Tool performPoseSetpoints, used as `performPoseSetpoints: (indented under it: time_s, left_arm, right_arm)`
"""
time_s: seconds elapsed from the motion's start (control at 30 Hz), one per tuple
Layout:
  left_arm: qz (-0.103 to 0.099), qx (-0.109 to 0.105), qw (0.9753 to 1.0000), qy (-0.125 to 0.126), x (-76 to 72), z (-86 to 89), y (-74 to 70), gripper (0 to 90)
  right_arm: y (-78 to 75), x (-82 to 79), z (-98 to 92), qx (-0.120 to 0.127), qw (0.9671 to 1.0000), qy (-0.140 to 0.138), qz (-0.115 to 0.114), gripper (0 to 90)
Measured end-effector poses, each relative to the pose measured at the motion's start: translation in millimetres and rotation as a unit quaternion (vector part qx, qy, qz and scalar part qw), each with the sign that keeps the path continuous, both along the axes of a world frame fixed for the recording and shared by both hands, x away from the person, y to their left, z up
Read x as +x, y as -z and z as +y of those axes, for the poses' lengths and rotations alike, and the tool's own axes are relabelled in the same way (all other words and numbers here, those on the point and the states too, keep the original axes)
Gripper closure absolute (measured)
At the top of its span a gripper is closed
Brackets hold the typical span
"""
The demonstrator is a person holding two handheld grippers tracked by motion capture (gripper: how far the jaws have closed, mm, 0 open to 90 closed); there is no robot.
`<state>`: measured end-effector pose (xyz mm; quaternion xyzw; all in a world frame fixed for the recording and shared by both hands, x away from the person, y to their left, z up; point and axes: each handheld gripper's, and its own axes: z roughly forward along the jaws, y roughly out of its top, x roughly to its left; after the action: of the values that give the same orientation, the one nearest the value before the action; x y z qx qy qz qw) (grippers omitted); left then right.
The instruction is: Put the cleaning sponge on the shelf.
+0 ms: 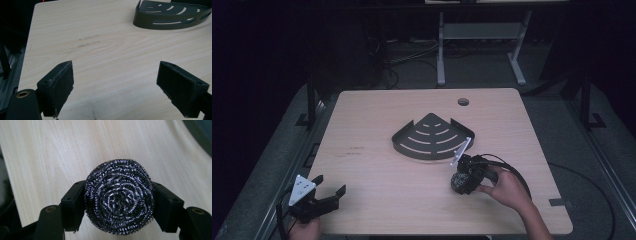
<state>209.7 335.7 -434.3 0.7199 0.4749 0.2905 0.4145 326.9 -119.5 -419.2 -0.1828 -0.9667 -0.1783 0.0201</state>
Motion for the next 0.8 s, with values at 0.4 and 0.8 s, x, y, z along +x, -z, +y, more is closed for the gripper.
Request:
performPoseSetpoints:
  time_s: [0.4, 0.8]
  left_arm:
    - [-0.001, -0.001, 1.0, 0.0, 0.0, 0.0, -0.3, 13.4]
    - [-0.001, -0.001, 1.0, 0.0, 0.1, 0.0, -0.5, 13.4]
  right_arm:
    - [-17.8, 14.2, 10.6, 0.005, 0.9999, -0.012, -0.006, 33.4]
    - [-28.3, 30.7, 18.6, 0.014, 0.9998, -0.014, -0.001, 33.4]
